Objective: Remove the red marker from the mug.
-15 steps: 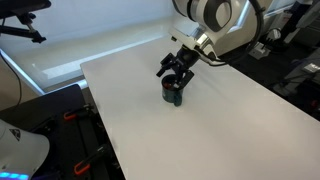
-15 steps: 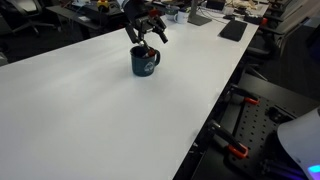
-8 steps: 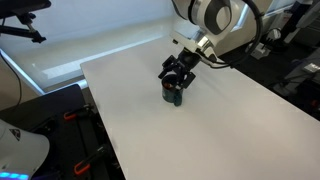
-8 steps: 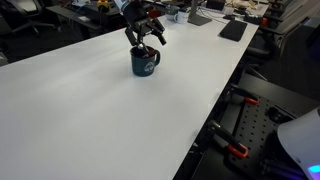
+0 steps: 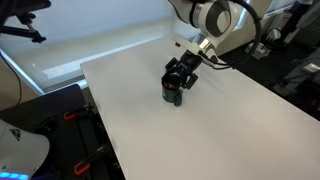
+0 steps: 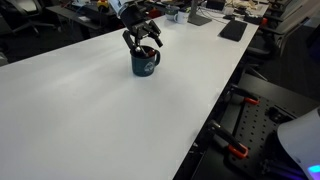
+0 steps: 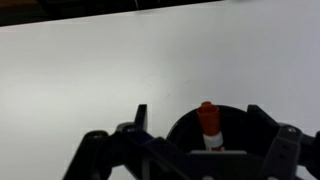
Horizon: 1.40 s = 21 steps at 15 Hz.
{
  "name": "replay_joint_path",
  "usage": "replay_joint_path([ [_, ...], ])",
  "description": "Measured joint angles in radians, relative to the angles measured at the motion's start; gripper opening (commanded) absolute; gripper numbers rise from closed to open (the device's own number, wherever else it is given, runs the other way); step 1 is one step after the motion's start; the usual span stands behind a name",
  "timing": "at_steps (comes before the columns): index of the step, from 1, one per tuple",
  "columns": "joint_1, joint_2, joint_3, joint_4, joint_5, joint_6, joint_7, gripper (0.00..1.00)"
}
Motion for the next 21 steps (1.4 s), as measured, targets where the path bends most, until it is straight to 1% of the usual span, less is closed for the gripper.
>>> replay_joint_path([
  [1, 0.000, 0.000, 0.000, 0.000, 0.000, 0.000, 0.000, 0.96],
  [2, 0.000, 0.001, 0.000, 0.000, 0.000, 0.000, 0.000, 0.99],
  [3, -0.001, 0.001, 0.000, 0.000, 0.000, 0.000, 0.000, 0.96],
  [9, -0.002, 0.002, 0.000, 0.000, 0.000, 0.000, 0.000, 0.96],
  [10, -0.002, 0.002, 0.000, 0.000, 0.000, 0.000, 0.000, 0.71],
  [11, -0.002, 0.002, 0.000, 0.000, 0.000, 0.000, 0.000, 0.68],
  [12, -0.002, 0.002, 0.000, 0.000, 0.000, 0.000, 0.000, 0.62],
  [13, -0.002, 0.002, 0.000, 0.000, 0.000, 0.000, 0.000, 0.79],
  [14, -0.002, 0.003, 0.000, 0.000, 0.000, 0.001, 0.000, 0.70],
  [15, -0.002, 0.003, 0.000, 0.000, 0.000, 0.001, 0.000, 0.63],
  [16, -0.002, 0.003, 0.000, 0.000, 0.000, 0.001, 0.000, 0.62],
  [17, -0.002, 0.003, 0.000, 0.000, 0.000, 0.001, 0.000, 0.37],
  [18, -0.002, 0.004, 0.000, 0.000, 0.000, 0.001, 0.000, 0.36],
  [21, -0.002, 0.004, 0.000, 0.000, 0.000, 0.002, 0.000, 0.12],
])
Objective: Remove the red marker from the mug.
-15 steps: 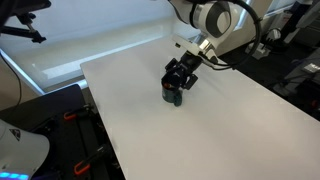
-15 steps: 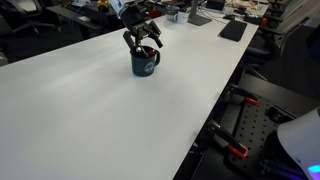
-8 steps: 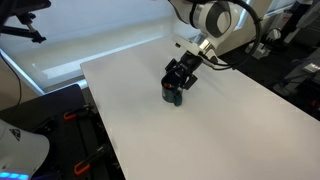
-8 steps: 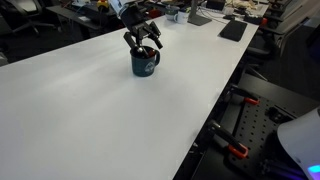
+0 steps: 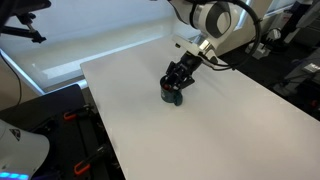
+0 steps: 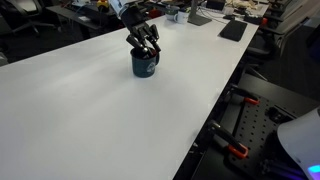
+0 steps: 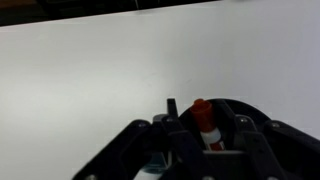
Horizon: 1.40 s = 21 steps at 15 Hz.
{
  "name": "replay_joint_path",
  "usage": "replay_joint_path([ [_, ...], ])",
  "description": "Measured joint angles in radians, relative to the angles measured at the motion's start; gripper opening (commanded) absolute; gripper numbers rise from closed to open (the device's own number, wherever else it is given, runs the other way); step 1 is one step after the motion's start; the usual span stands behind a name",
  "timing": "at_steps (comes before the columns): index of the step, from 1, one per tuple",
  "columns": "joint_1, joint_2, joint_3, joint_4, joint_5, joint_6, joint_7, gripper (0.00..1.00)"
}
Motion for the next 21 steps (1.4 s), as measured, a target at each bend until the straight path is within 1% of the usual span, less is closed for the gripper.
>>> replay_joint_path([
  [1, -0.001, 0.000, 0.000, 0.000, 0.000, 0.000, 0.000, 0.05],
  [2, -0.003, 0.000, 0.000, 0.000, 0.000, -0.001, 0.000, 0.03],
  [3, -0.006, -0.002, 0.000, 0.000, 0.003, -0.004, 0.000, 0.06],
  [4, -0.008, -0.003, 0.000, 0.000, 0.006, -0.004, 0.000, 0.05],
  [8, -0.009, -0.010, 0.001, 0.001, 0.011, -0.010, 0.000, 0.05],
  [9, -0.009, -0.011, 0.001, 0.001, 0.011, -0.010, 0.000, 0.04],
  [21, -0.009, -0.017, 0.003, 0.001, 0.011, 0.000, 0.000, 0.05],
])
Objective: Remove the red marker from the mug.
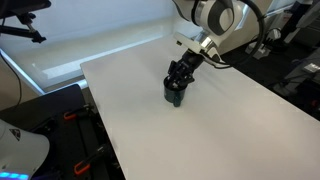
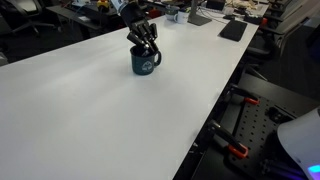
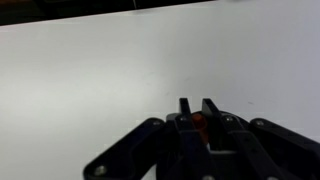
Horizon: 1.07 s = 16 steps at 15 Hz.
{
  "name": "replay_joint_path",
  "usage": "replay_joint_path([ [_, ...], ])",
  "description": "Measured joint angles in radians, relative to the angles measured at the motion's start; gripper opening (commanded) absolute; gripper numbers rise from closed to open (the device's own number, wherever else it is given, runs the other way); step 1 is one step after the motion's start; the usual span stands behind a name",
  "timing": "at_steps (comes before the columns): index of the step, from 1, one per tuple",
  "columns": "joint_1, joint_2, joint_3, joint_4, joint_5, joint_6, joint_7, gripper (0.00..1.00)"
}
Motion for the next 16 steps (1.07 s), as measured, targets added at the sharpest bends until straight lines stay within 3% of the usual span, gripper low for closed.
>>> replay_joint_path([
  [9, 0.009, -0.083, 0.006, -0.021, 0.000, 0.082, 0.000, 0.05],
  [16, 0.039, -0.205, 0.010, -0.118, 0.000, 0.163, 0.000, 0.05],
])
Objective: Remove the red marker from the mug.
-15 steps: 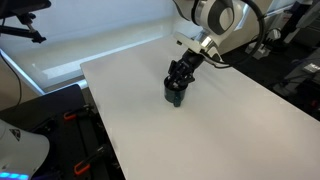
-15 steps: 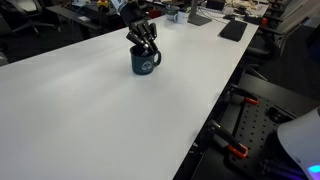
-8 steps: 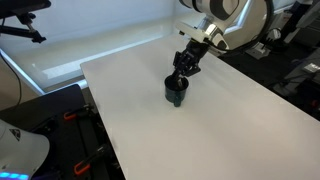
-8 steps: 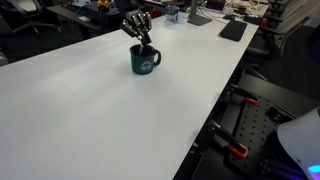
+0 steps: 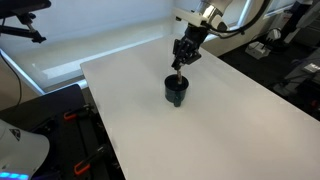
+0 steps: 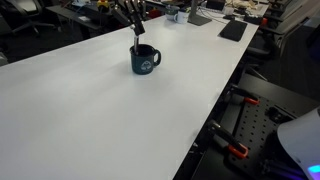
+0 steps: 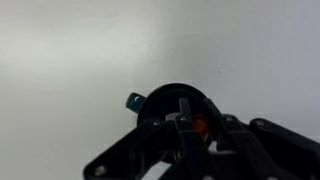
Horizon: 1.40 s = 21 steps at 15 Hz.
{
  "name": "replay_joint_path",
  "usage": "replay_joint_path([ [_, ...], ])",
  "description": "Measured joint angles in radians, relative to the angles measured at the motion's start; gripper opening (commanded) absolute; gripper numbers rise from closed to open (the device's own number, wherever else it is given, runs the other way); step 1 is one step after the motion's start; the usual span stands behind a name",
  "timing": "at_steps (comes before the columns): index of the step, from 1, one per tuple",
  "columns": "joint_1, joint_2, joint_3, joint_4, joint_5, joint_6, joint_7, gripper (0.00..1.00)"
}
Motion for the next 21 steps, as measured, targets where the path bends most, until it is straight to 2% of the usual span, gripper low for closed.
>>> replay_joint_path([
  [7, 0.042, -0.173, 0.007, -0.158, -0.014, 0.115, 0.001, 0.05],
  [12, 0.056, -0.263, 0.017, -0.247, -0.029, 0.147, 0.003, 0.05],
  [16, 0.063, -0.273, 0.044, -0.279, -0.030, 0.145, -0.001, 0.05],
  [21, 0.089, -0.224, 0.078, -0.285, -0.030, 0.142, -0.002, 0.05],
])
